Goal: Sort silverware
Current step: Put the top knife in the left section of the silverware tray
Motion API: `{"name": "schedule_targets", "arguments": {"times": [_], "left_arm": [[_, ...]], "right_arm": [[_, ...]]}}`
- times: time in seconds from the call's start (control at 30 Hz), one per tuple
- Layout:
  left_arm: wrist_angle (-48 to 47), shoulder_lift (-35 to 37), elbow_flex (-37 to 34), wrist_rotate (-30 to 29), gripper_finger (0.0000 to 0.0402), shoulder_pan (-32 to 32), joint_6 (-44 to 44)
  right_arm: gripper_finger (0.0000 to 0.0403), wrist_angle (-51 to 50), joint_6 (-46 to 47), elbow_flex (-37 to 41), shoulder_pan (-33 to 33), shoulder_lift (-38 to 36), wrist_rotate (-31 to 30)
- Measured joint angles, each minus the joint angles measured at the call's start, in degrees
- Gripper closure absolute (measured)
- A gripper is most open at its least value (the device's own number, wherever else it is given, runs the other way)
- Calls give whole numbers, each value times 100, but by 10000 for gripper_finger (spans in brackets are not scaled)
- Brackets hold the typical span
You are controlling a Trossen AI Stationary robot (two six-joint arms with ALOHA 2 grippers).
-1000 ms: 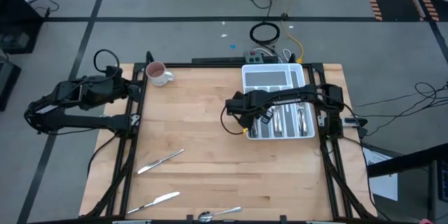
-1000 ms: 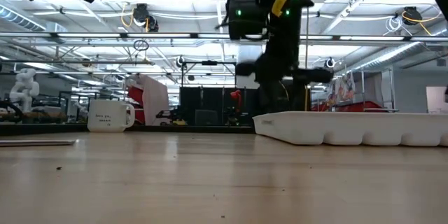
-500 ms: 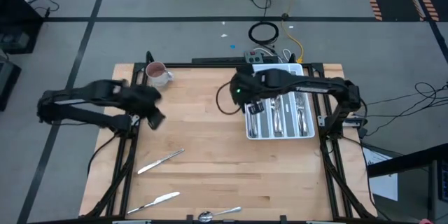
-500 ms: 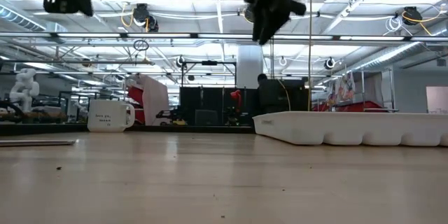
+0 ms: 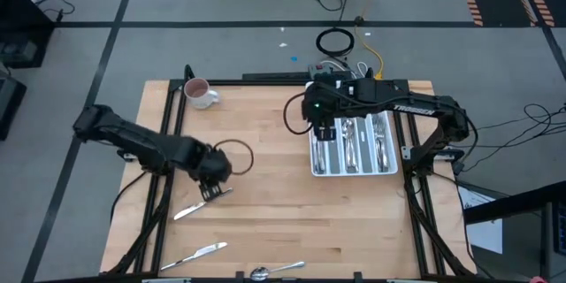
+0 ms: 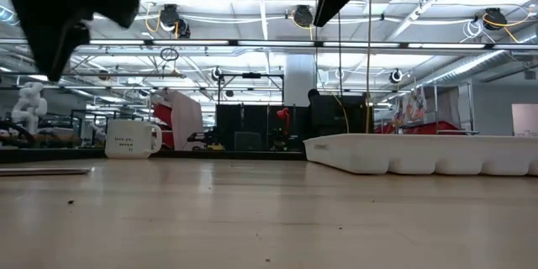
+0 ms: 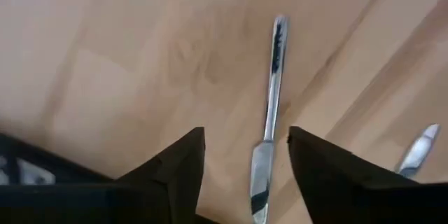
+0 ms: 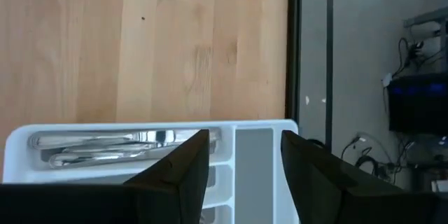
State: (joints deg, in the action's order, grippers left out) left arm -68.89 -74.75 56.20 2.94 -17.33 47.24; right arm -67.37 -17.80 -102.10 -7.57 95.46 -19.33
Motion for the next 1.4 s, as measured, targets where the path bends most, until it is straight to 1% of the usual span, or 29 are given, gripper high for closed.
{"name": "schedule_targets", "arguments": {"times": [0.07,0.13,0.23,0.33,0.43,0.73,0.97,1.07,1.13,1.2,1.27,1.33,1.4], "left_arm": [[272,-20,-261,14,185,-321,506],[793,50,-559,19,183,-651,1056],[1521,138,-945,-230,182,-1100,1840],[1611,126,-1158,-396,182,-1382,2249],[1614,50,-1299,-404,182,-1547,2376],[2627,8,-1783,-516,182,-1656,2729],[3004,-75,-2312,-518,182,-1656,2739],[3358,-181,-2510,-496,182,-1656,2657],[3429,-323,-2529,-459,187,-1656,2566],[3415,-428,-2513,-409,204,-1656,2474],[3367,-505,-2504,-370,240,-1656,2292],[3298,-517,-2502,-386,294,-1653,2124],[3231,-525,-2502,-429,357,-1650,1962]], "right_arm": [[236,-83,61,20,0,0,0],[236,-106,70,79,0,0,0],[236,-179,108,129,0,0,6],[236,-180,129,199,0,-2,8],[236,-173,131,241,0,0,20],[236,-184,409,295,0,-2,23],[236,-186,654,295,0,0,43],[236,-190,689,295,0,0,266],[236,-190,693,295,0,0,321],[236,-192,693,295,0,0,323],[236,-192,697,293,0,0,321],[236,-192,714,293,0,0,321],[236,-192,714,293,0,0,321]]}}
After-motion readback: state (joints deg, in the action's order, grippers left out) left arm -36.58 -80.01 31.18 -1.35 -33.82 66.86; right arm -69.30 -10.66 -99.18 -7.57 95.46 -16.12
